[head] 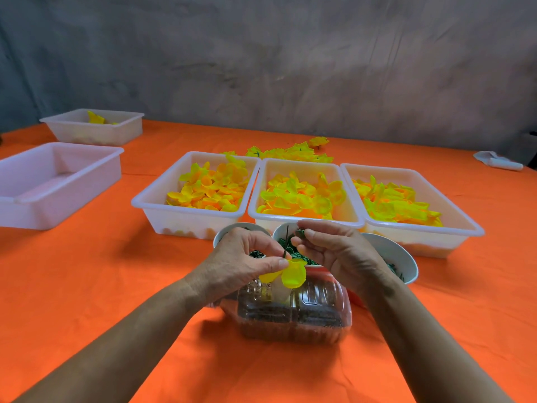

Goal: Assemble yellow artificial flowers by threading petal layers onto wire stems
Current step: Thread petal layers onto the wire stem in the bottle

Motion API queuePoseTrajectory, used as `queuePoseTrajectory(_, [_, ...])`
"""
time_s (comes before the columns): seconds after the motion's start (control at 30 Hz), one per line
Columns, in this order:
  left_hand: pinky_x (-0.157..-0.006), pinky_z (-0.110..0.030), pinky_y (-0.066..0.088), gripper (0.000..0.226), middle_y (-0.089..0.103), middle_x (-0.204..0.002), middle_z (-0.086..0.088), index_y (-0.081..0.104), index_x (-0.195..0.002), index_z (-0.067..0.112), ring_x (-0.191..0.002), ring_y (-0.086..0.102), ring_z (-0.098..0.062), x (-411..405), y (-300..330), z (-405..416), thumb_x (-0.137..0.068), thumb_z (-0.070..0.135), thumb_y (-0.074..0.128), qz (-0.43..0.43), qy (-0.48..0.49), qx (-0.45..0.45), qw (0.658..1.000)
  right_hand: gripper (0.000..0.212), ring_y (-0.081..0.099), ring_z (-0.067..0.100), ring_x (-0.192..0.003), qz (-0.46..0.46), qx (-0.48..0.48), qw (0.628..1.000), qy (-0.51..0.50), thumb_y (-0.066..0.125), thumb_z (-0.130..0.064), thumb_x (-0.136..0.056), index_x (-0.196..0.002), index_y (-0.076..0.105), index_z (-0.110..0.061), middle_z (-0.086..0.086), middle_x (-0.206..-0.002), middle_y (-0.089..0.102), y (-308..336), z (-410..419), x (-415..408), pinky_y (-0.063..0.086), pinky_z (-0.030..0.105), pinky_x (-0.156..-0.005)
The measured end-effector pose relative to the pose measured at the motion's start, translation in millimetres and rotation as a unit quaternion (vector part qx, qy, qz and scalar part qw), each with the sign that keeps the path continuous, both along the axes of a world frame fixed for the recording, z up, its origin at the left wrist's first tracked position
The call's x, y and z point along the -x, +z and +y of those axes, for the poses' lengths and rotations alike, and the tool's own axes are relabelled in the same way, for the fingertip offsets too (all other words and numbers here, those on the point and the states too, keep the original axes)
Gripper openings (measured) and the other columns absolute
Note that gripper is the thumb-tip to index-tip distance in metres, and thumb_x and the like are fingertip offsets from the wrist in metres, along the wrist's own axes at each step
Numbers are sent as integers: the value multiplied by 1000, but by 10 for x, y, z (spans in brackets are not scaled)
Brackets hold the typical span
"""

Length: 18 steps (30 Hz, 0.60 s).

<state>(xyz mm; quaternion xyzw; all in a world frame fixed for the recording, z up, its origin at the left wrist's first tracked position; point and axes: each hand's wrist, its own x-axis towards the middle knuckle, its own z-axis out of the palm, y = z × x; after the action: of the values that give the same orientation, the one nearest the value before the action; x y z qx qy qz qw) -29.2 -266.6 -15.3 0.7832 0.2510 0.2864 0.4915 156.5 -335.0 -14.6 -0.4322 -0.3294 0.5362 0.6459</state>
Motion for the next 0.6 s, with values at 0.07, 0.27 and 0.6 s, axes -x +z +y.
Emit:
queuePoseTrajectory(0.07, [-88,-37,53,6,73,-86,3,76,-75,23,-88,67,-12,-2,-2,1,-76,18,77,2,2,-3,1000,18,72,23,-75,-4,-9,1000,-3,65,-2,-68,-82,76,-5,20,-84,72,27,-14,25,56,21,-62])
queuePoseTrajectory(0.27, [-87,-35,53,3,72,-86,1,76,-79,18,-88,67,-13,0,-3,-9,-76,18,77,8,10,-10,1000,22,72,23,-79,-18,-27,999,-4,66,0,-65,-83,77,-7,18,-88,73,25,-40,74,56,21,-67])
queuePoseTrajectory(0.6, [-89,-43,51,8,71,-89,-4,76,-83,14,-90,67,-18,2,-6,-19,-77,20,76,15,13,-13,1000,24,71,21,-77,-143,-58,986,-58,75,-13,-57,-81,76,-15,12,-83,74,72,-110,159,56,24,-66])
